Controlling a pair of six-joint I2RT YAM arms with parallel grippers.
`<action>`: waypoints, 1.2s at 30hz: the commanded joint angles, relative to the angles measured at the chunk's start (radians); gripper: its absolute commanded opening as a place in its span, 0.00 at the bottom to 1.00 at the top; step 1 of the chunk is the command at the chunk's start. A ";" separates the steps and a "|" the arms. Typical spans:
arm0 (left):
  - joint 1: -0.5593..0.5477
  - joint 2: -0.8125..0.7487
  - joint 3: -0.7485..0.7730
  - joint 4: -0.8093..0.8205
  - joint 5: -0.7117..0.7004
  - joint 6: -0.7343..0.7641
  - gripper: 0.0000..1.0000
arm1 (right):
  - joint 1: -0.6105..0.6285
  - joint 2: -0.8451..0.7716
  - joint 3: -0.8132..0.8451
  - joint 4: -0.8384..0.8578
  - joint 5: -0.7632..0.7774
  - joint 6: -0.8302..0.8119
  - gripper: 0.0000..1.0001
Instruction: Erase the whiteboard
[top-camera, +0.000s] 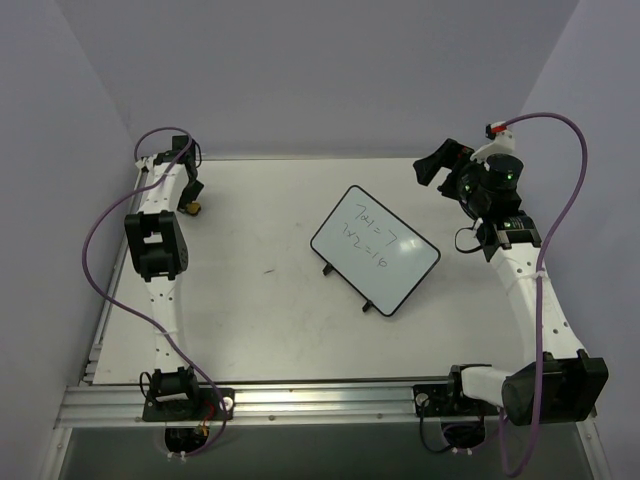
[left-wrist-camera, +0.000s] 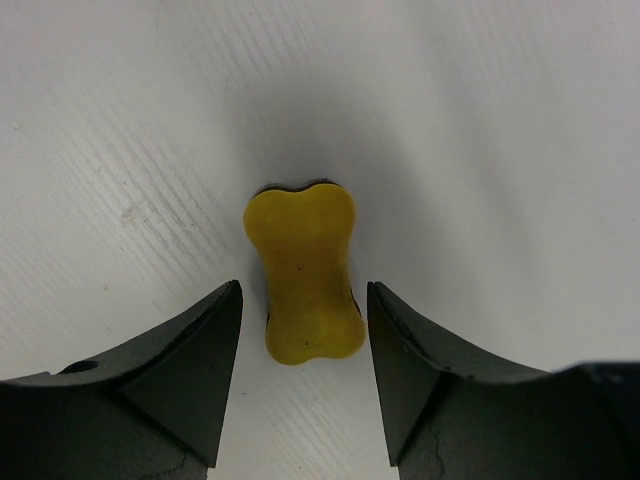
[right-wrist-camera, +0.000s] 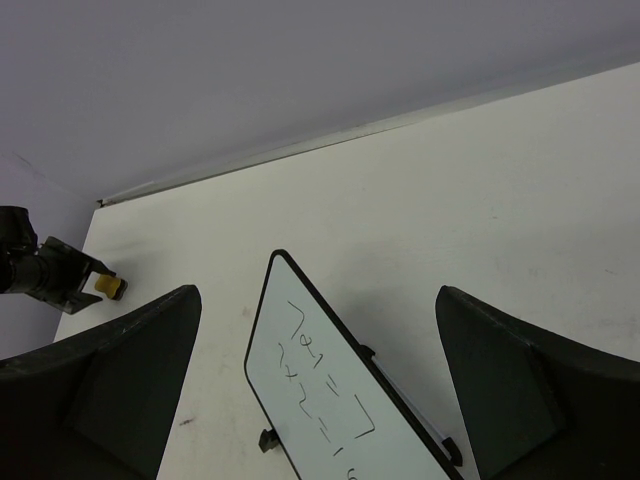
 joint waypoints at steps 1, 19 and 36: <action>0.013 0.018 0.037 -0.015 0.006 -0.023 0.62 | 0.009 -0.010 -0.002 0.035 -0.005 -0.013 1.00; 0.020 0.015 0.038 -0.006 0.012 -0.015 0.56 | 0.009 -0.009 -0.010 0.038 -0.002 -0.014 1.00; 0.021 -0.018 -0.002 0.038 0.058 0.031 0.02 | 0.009 0.008 -0.005 0.038 0.000 -0.011 1.00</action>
